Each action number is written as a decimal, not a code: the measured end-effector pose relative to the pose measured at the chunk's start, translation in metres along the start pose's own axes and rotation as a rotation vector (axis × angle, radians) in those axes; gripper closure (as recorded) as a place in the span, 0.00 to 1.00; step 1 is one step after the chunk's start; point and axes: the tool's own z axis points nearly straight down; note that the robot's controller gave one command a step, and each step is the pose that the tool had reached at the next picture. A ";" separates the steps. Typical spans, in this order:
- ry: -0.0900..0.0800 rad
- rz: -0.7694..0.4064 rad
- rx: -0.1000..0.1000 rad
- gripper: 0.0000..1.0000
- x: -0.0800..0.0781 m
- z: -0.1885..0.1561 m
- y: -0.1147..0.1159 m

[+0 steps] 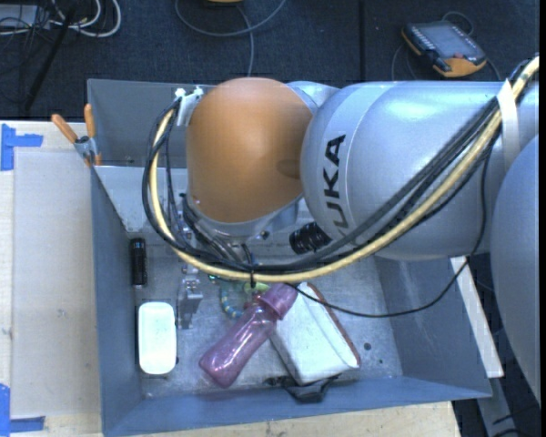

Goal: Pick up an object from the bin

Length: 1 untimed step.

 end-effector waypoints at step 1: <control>-0.007 0.004 -0.002 0.00 -0.002 -0.004 -0.001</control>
Offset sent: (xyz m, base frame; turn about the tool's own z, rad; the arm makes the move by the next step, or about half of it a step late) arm -0.0241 -0.0389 -0.1058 0.1576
